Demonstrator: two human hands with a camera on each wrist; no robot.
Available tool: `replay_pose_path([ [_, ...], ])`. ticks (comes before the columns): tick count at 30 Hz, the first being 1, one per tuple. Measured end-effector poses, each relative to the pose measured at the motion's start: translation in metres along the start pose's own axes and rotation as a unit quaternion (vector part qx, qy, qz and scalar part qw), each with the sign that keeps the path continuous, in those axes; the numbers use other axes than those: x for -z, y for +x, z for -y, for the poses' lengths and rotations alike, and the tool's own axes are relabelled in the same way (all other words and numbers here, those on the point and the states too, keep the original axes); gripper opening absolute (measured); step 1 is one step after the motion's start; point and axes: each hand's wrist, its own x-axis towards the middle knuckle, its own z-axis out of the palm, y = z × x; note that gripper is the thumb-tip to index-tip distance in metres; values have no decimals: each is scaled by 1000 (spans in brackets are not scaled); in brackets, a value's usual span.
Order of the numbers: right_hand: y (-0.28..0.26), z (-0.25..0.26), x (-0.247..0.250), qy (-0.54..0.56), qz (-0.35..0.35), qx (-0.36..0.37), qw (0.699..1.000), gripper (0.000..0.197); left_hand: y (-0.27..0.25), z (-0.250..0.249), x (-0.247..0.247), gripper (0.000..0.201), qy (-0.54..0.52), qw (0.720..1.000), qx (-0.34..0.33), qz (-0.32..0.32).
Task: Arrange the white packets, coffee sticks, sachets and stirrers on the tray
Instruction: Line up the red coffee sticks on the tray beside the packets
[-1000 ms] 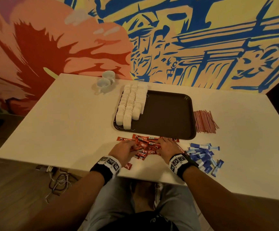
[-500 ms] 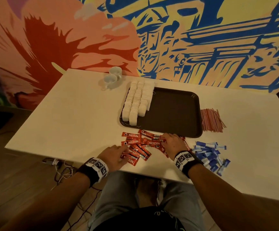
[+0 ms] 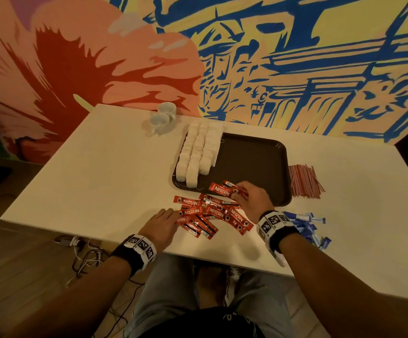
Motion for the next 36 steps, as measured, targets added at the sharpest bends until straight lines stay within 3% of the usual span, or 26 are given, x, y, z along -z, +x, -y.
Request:
replay_pose_path([
  [4, 0, 9, 15, 124, -46, -1, 991, 31, 11, -9, 31, 21, -167, 977, 92, -100],
  [6, -1, 14, 22, 210, -44, -18, 977, 27, 20, -17, 47, 21, -263, 952, 126, -94],
  [8, -3, 17, 26, 326, -31, -53, 943, 23, 29, -26, 60, 17, -351, 923, 139, -70],
  [10, -6, 21, 27, 449, -12, -89, 889, 23, 39, -40, 69, 12, -429, 891, 141, -53],
  [13, -13, 28, 25, 550, 12, -118, 826, 27, 50, -66, 80, 17, -505, 853, 131, -25],
  [16, -19, 34, 20, 602, 18, -123, 789, 32, 60, -84, 78, 56, -490, 865, 106, 18],
  [18, -21, 36, 16, 631, 19, -134, 764, 36, 64, -91, 73, 69, -473, 876, 90, 35],
  [21, -22, 37, 14, 658, 5, -148, 738, 37, 61, -100, 74, 53, -471, 880, 59, 32],
  [24, -24, 39, 15, 654, -4, -156, 740, 33, 54, -107, 83, 32, -478, 877, 39, 23],
  [28, -25, 41, 18, 649, -30, -158, 744, 29, 49, -106, 86, 31, -454, 889, 36, 38],
  [31, -25, 42, 21, 690, -65, -168, 701, 25, 46, -100, 86, 31, -440, 896, 41, 48],
  [33, -24, 39, 23, 705, -82, -172, 683, 22, 44, -95, 88, 26, -469, 880, 56, 50],
  [36, -24, 32, 25, 682, -70, -177, 706, 16, 43, -89, 97, 23, -523, 848, 78, 36],
])
